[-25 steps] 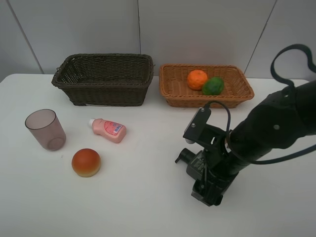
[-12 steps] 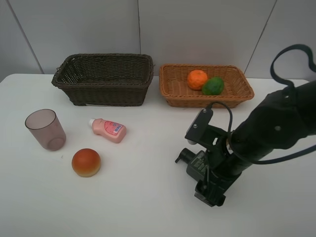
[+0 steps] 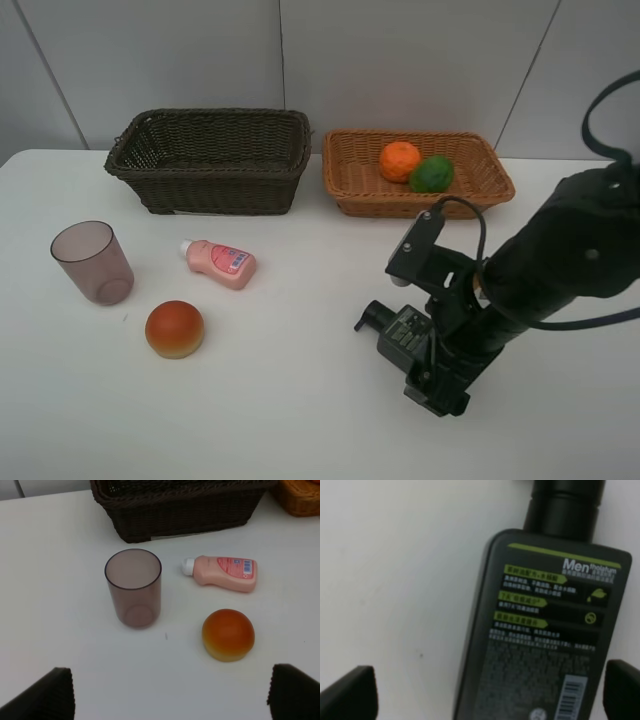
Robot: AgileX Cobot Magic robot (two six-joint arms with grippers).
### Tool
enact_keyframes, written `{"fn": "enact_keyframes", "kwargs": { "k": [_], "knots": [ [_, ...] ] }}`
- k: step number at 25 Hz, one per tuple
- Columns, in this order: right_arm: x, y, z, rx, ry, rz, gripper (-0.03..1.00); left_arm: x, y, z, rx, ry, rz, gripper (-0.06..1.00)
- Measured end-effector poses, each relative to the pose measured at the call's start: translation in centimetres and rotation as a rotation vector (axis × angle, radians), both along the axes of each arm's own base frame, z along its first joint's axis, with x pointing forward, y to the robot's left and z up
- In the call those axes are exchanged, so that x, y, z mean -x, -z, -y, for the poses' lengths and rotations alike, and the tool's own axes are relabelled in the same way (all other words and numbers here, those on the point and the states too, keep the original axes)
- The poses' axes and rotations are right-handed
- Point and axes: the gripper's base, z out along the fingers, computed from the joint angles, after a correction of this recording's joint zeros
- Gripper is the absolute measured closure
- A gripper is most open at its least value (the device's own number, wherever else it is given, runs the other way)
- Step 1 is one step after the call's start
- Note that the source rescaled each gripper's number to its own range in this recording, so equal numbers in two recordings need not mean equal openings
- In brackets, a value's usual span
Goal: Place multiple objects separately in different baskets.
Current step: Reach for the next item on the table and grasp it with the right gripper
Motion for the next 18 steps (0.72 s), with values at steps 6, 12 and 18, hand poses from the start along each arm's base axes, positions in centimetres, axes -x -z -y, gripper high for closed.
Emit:
{"fn": "enact_keyframes", "kwargs": {
  "k": [6,12,18],
  "knots": [
    [-0.6,0.0,0.4,-0.019,0.076,0.017,0.03,0.0,0.0,0.0,0.0,0.0,0.0,-0.05],
    [-0.8,2.1,0.2,0.021,0.077,-0.035,0.03,0.0,0.0,0.0,0.0,0.0,0.0,-0.05],
    [-0.9,2.8,0.1,0.022,0.073,-0.04,0.03,0.0,0.0,0.0,0.0,0.0,0.0,-0.05]
  ]
}}
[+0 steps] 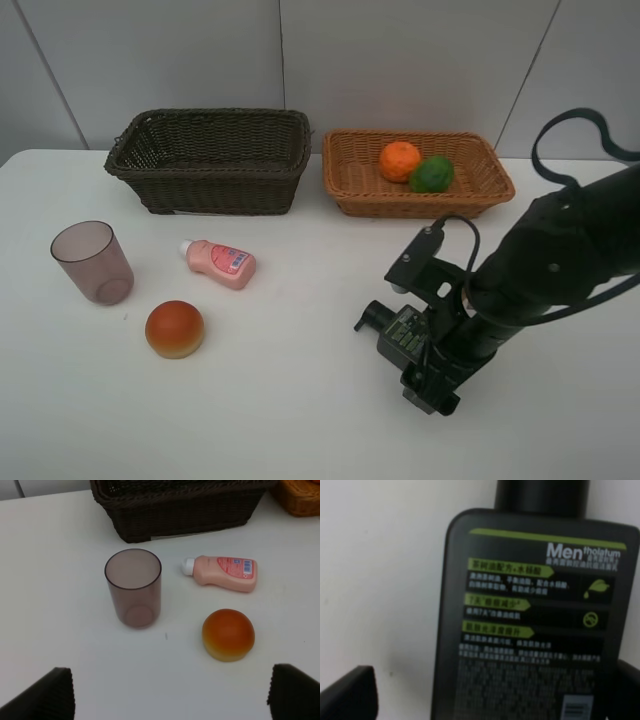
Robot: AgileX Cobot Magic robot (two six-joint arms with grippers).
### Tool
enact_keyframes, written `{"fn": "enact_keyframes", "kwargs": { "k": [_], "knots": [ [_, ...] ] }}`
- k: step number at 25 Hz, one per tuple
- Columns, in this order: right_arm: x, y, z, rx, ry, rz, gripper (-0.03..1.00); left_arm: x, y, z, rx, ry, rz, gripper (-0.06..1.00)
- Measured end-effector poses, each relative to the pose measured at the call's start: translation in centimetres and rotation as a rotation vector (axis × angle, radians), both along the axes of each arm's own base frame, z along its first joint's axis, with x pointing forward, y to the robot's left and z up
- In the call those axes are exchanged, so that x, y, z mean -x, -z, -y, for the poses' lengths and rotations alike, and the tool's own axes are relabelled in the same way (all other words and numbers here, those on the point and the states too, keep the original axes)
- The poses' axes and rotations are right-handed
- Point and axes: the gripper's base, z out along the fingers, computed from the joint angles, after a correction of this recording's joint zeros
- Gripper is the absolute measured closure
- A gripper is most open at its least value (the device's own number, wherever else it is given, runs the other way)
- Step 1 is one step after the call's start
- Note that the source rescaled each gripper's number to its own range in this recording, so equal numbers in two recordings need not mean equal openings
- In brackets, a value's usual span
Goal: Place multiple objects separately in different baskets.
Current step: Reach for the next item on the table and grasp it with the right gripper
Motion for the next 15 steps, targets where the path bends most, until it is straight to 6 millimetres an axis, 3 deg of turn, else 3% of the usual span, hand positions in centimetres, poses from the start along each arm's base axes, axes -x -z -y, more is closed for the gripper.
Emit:
{"fn": "enact_keyframes", "kwargs": {
  "k": [7,9,10,11,12,13,15],
  "knots": [
    [-0.1,0.9,-0.1,0.011,-0.002,-0.017,0.03,0.0,0.0,0.0,0.0,0.0,0.0,-0.05],
    [-0.1,1.2,-0.1,0.016,-0.002,-0.024,0.08,0.0,0.0,0.0,0.0,0.0,0.0,-0.05],
    [-0.1,1.2,-0.1,0.017,-0.002,-0.025,0.19,0.0,0.0,0.0,0.0,0.0,0.0,-0.05],
    [-0.1,1.2,-0.1,0.018,-0.002,-0.026,0.39,0.0,0.0,0.0,0.0,0.0,0.0,-0.05],
    [-0.1,1.2,-0.1,0.019,-0.003,-0.025,0.69,0.0,0.0,0.0,0.0,0.0,0.0,-0.05],
    [-0.1,1.2,-0.1,0.021,-0.007,-0.024,0.83,0.0,0.0,0.0,0.0,0.0,0.0,-0.05],
    [-0.2,1.2,0.0,0.031,-0.028,-0.015,0.88,0.0,0.0,0.0,0.0,0.0,0.0,-0.05]
  ]
}}
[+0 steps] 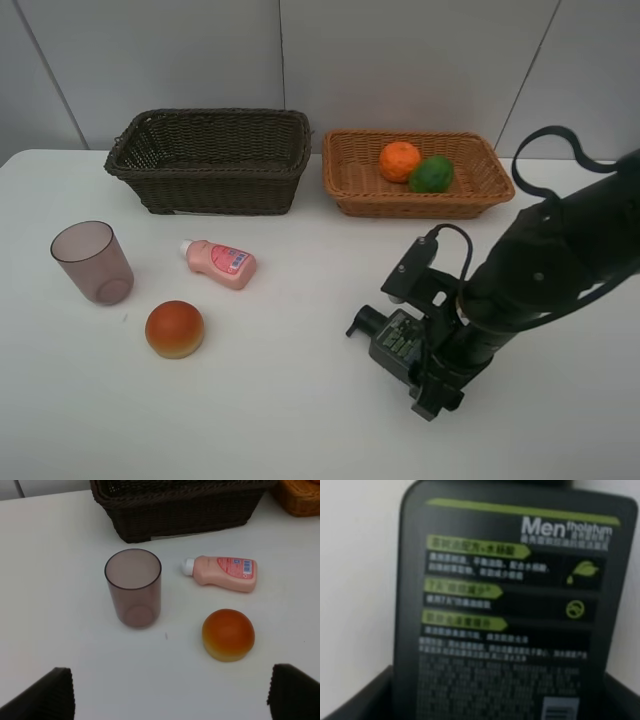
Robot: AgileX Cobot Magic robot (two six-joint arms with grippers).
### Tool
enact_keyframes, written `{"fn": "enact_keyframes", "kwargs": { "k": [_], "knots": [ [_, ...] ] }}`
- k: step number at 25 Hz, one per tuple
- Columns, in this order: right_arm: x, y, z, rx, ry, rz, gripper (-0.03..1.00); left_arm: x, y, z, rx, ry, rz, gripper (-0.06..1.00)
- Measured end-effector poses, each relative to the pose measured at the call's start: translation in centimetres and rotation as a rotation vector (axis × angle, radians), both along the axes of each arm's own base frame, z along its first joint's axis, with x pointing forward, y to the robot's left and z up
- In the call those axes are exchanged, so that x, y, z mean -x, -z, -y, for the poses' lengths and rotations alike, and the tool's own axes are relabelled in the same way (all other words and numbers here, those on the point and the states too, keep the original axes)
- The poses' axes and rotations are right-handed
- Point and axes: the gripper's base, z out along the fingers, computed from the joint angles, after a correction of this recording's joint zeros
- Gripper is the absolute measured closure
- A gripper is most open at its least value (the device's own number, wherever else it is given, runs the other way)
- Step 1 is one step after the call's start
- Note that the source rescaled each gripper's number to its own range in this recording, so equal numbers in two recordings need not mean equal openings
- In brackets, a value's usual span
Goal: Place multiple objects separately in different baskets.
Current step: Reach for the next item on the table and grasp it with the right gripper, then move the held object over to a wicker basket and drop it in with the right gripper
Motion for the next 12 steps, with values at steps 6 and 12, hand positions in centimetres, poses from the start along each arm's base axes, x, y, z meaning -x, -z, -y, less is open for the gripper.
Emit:
{"fn": "enact_keyframes", "kwargs": {
  "k": [6,12],
  "knots": [
    [-0.07,-0.01,0.06,0.01,-0.021,0.008,0.91,0.0,0.0,0.0,0.0,0.0,0.0,-0.05],
    [-0.08,-0.01,0.06,0.011,-0.024,0.009,0.92,0.0,0.0,0.0,0.0,0.0,0.0,-0.05]
  ]
}}
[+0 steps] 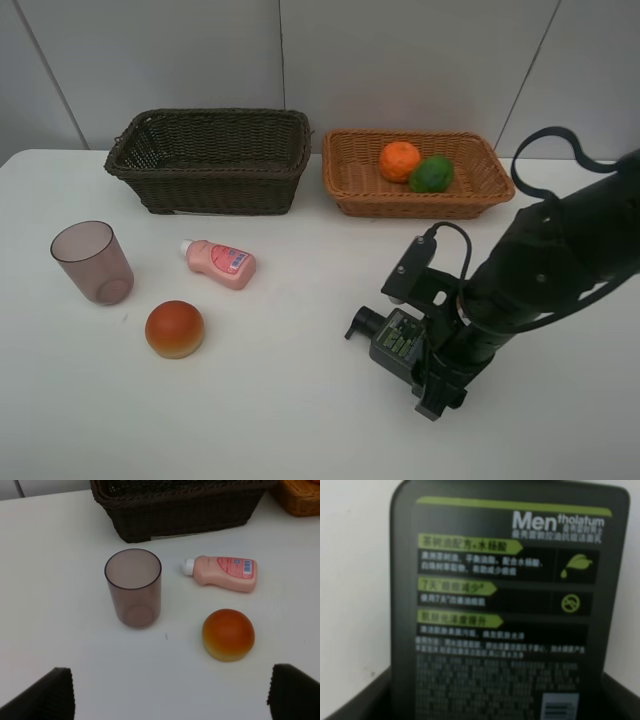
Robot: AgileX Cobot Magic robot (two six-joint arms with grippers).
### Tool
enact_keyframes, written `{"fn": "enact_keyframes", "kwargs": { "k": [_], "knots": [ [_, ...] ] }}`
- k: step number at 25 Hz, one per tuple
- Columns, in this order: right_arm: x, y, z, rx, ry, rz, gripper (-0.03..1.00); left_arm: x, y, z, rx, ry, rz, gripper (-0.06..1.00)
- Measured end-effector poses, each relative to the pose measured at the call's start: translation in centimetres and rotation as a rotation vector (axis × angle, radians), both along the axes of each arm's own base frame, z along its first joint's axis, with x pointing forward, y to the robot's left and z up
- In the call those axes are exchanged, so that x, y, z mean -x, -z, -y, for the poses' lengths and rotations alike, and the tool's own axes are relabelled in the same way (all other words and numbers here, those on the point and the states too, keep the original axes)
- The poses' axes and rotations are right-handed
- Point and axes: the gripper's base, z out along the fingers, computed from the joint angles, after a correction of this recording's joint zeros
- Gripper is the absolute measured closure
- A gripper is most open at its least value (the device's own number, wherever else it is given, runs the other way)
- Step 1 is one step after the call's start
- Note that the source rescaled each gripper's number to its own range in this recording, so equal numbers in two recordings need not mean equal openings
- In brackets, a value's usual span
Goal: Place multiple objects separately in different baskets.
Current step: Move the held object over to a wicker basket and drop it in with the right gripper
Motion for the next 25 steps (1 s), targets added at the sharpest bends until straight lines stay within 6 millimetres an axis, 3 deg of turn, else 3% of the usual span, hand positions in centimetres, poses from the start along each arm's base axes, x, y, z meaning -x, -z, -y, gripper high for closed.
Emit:
{"fn": "enact_keyframes", "kwargs": {
  "k": [14,25],
  "knots": [
    [-0.3,-0.4,-0.1,0.022,0.005,-0.011,0.93,0.0,0.0,0.0,0.0,0.0,0.0,-0.05],
    [-4.4,-7.2,-3.6,0.05,0.14,-0.086,0.96,0.0,0.0,0.0,0.0,0.0,0.0,-0.05]
  ]
}}
